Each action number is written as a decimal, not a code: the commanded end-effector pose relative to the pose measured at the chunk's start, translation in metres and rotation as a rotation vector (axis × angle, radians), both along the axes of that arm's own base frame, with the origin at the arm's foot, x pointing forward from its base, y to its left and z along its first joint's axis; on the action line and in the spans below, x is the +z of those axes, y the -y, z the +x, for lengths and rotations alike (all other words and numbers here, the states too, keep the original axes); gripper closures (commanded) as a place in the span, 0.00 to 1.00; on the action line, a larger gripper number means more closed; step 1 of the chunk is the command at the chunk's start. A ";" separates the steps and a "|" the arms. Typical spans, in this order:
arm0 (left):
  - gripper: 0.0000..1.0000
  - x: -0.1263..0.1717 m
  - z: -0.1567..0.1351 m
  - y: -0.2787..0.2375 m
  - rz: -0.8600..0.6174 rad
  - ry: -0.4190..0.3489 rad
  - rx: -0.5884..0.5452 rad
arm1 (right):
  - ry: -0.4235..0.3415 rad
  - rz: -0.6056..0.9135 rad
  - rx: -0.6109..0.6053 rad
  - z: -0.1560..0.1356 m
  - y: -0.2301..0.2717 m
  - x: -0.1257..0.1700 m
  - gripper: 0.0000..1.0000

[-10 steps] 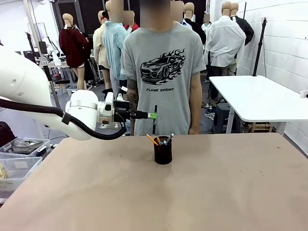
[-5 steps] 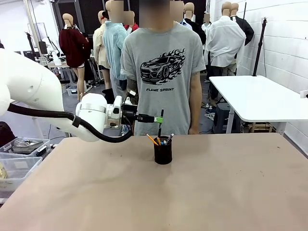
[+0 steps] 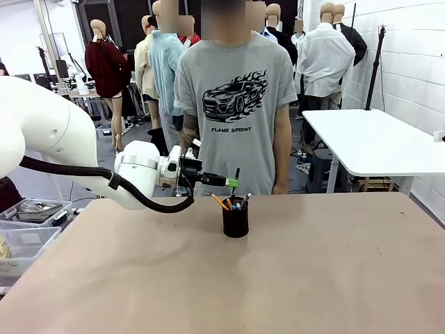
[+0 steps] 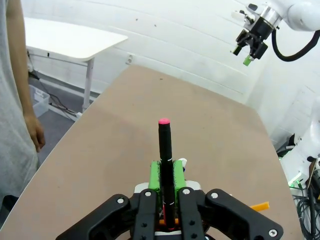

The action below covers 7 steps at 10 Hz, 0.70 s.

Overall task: Place the pens into the pen holder.
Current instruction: Pick up a writing instrument from the table and place it into the Pen holder.

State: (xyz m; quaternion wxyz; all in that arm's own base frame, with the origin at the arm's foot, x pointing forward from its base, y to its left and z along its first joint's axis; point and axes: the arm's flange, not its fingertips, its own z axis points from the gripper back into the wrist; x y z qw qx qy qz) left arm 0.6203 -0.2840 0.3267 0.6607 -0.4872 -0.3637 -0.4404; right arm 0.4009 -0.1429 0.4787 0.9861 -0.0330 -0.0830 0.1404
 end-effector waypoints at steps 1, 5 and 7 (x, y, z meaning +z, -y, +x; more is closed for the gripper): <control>0.66 -0.001 -0.012 -0.005 0.048 0.044 -0.012 | 0.002 -0.034 -0.001 0.000 0.001 -0.002 0.11; 0.32 0.016 -0.023 -0.022 0.074 0.069 0.045 | 0.002 -0.034 -0.001 0.000 0.001 -0.002 0.11; 0.32 0.053 -0.043 -0.056 0.197 0.108 0.075 | 0.002 -0.034 -0.001 0.000 0.001 -0.002 0.11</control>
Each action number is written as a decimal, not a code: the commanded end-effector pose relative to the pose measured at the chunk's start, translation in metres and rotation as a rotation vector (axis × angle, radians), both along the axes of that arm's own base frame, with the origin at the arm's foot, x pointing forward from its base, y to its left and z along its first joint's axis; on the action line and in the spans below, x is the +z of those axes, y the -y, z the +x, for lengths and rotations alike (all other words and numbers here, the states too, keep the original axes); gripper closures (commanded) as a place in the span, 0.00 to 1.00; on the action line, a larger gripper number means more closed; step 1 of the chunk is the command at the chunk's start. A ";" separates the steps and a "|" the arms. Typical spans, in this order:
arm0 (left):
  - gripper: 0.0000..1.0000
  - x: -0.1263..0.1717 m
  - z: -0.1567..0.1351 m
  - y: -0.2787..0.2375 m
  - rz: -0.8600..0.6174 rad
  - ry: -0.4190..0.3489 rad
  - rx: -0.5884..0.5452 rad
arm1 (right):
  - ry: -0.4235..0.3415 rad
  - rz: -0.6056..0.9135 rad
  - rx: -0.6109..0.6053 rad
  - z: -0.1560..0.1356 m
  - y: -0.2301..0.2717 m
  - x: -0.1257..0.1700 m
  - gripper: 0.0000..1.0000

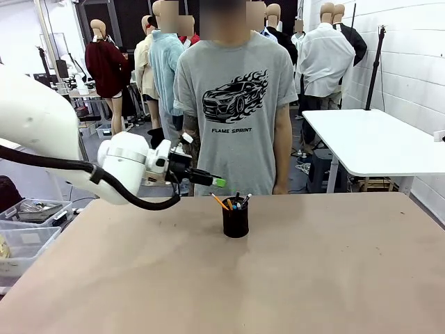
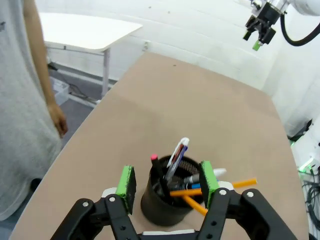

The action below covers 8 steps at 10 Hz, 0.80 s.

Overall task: Place the pens into the pen holder.
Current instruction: Pick up a writing instrument from the table and place it into the Pen holder.

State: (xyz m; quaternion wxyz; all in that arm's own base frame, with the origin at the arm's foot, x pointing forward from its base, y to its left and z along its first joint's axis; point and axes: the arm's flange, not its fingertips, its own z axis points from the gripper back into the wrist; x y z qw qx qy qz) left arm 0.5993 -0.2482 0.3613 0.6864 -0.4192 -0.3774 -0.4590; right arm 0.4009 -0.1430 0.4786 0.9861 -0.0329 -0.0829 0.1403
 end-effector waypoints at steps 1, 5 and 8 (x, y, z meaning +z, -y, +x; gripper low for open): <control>0.32 0.037 -0.034 -0.048 0.168 0.049 0.055 | 0.002 -0.035 0.000 0.000 0.000 -0.001 0.11; 0.32 0.099 -0.097 -0.176 0.557 -0.008 0.508 | 0.002 -0.035 0.000 0.000 0.000 -0.001 0.11; 0.32 0.109 -0.134 -0.270 0.820 -0.110 0.778 | 0.002 -0.035 0.000 0.000 0.000 -0.001 0.11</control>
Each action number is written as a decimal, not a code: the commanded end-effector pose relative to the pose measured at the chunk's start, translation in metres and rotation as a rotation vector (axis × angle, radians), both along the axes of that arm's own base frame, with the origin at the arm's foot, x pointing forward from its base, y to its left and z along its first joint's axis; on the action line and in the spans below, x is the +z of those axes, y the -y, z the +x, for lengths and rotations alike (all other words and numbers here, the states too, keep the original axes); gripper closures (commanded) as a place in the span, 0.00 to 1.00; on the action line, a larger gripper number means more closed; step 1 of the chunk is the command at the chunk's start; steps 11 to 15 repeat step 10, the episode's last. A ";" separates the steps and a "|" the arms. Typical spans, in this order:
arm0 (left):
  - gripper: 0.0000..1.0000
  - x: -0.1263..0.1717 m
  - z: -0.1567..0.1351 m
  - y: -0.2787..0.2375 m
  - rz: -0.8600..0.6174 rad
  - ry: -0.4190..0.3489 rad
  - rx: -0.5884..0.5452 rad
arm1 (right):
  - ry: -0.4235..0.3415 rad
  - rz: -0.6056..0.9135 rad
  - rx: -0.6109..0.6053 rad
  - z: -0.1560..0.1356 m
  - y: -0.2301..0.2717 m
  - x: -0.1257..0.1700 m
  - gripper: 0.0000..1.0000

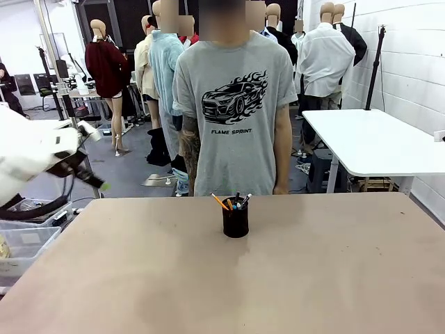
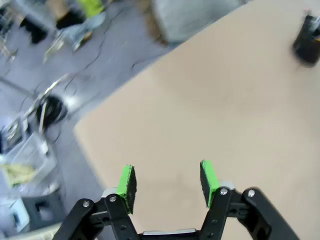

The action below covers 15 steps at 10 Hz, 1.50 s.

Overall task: Place the pens into the pen holder.
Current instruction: Pick up a writing instrument from the table and place it into the Pen holder.

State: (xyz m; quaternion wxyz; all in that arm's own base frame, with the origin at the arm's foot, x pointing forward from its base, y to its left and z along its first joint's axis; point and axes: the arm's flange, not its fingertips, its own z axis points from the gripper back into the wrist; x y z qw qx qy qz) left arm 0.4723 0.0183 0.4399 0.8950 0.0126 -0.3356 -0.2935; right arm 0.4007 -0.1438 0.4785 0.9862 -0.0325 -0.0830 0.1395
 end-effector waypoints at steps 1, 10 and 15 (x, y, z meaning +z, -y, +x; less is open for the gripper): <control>0.32 0.029 -0.016 -0.039 0.123 -0.169 0.212 | 0.002 -0.035 0.001 0.000 0.000 -0.001 0.11; 0.32 0.026 -0.071 -0.144 0.422 -0.150 0.518 | 0.002 -0.035 0.001 0.000 0.000 -0.001 0.11; 0.32 0.026 -0.071 -0.144 0.422 -0.150 0.518 | 0.002 -0.035 0.001 0.000 0.000 -0.001 0.11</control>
